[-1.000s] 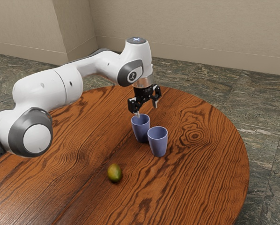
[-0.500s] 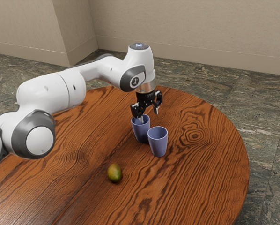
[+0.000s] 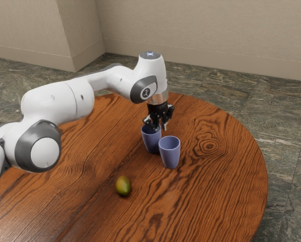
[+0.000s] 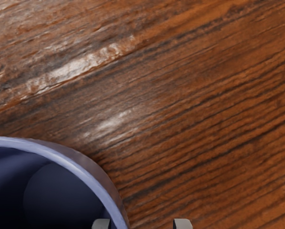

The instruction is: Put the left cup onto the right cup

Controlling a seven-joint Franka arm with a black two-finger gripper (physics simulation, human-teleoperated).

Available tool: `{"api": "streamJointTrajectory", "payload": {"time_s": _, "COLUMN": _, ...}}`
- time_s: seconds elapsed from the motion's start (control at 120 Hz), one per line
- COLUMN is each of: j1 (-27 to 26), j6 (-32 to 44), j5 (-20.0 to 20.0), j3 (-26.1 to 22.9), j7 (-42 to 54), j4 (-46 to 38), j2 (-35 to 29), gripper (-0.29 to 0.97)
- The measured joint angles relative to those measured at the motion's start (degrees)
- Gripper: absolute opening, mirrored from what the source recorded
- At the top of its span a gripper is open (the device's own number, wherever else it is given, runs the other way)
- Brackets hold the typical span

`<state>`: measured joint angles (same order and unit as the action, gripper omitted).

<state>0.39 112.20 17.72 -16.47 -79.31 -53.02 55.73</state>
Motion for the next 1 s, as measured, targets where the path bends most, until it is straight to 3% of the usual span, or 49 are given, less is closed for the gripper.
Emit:
{"api": "streamJointTrajectory", "payload": {"time_s": 0.292, "j1": -0.6, "j6": -0.2, "j5": 0.1, "j3": 0.4, "j7": -0.1, "j4": -0.4, "j2": -0.5, "gripper": -0.08}}
{"api": "streamJointTrajectory", "payload": {"time_s": 1.0, "j1": -1.3, "j6": -4.2, "j5": 0.2, "j3": 2.6, "j7": 0.5, "j4": -7.7, "j2": -15.0, "gripper": -0.1}}
